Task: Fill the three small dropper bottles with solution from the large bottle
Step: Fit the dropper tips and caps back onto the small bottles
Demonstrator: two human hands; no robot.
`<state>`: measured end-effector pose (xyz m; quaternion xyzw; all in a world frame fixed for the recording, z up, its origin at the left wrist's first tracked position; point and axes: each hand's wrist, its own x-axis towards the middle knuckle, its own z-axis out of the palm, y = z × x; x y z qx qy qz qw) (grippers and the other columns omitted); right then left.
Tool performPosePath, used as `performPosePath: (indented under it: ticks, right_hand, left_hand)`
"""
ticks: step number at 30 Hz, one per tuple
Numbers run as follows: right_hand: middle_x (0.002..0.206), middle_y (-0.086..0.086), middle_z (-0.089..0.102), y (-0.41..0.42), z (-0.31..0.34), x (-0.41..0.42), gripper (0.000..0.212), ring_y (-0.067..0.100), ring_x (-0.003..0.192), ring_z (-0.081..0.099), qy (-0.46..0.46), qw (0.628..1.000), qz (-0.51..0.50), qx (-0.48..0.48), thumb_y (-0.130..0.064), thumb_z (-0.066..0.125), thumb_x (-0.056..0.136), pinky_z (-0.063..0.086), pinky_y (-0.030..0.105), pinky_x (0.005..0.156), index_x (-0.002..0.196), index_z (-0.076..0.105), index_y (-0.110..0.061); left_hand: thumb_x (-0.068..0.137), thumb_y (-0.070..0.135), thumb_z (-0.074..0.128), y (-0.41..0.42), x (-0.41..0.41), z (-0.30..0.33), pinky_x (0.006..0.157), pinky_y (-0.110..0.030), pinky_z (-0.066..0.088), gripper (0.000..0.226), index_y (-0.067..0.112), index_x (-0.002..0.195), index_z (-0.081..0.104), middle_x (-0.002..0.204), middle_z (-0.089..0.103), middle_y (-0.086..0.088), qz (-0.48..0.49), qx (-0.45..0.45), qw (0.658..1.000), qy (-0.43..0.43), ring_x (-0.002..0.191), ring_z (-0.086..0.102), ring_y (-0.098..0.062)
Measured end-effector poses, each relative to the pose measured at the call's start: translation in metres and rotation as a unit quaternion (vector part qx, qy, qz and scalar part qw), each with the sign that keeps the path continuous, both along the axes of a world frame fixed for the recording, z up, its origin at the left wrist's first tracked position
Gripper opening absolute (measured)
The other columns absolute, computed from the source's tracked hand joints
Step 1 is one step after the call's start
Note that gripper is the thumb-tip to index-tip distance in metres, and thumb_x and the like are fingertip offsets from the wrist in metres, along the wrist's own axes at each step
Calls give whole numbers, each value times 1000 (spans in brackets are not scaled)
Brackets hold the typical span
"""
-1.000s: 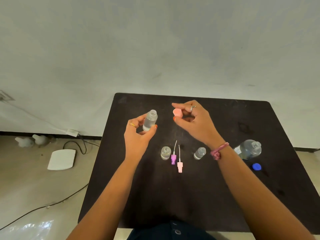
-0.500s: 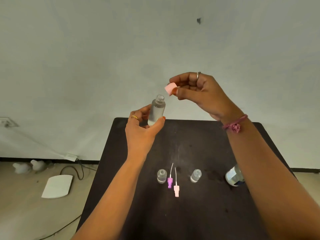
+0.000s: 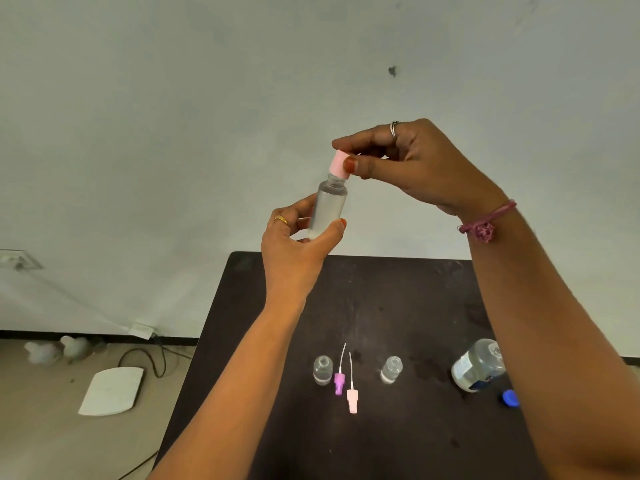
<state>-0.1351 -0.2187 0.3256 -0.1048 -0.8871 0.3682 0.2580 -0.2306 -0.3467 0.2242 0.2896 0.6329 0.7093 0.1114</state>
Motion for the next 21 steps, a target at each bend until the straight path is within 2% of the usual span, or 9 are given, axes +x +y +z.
performPosePath:
  ticks: [3,8,11,14,16,18,21]
  right_hand:
    - [109,-8,68,0,7,0,29,7,97,63,-15,999,0,40,-22,67,88,51,24,90,117,64,-26]
    - [99,-6,70,0,12,-2,26,4,88,65,-13,999,-30,40,-28,70,85,52,20,82,109,70,-17]
    - [87,-6,71,-2,12,-6,28,1,73,63,2,996,-72,44,-36,74,80,52,18,70,97,74,-15]
    - [73,-10,64,-5,12,-11,37,-4,58,53,-8,992,-115,57,-49,76,73,42,9,57,85,71,-14]
    - [69,-11,60,-7,12,-13,42,-3,56,50,-30,987,-140,76,-57,72,71,37,5,51,80,67,-16]
    - [74,-8,63,-5,14,-10,47,0,62,54,-44,985,-151,74,-64,65,72,40,6,54,83,67,-19]
    - [100,-8,70,2,20,2,48,4,83,65,-41,995,-86,-24,-62,58,77,50,18,68,106,67,-25]
  left_hand:
    - [74,27,80,2,1,5,69,-3,48,37,35,103,57,113,62,4,-3,0,1000,5,97,62,-7]
    - [74,27,81,5,3,12,67,-2,47,39,31,105,58,113,62,3,0,5,1000,5,97,62,-11]
    - [73,27,81,6,5,14,66,-3,48,39,32,104,58,113,62,2,-1,8,1000,0,97,62,-11]
    - [74,27,80,7,7,14,65,-1,47,39,32,104,57,114,62,2,1,7,1000,-7,95,61,-10]
    - [74,27,80,6,8,13,65,-1,46,38,33,104,57,114,62,3,1,7,1000,-7,94,61,-9]
    - [74,27,80,6,9,13,66,-1,47,38,35,102,56,114,62,3,-1,9,1000,-7,95,61,-8]
    - [73,27,81,5,10,14,67,-2,48,38,36,102,57,113,62,5,-4,12,1000,-9,96,62,-8]
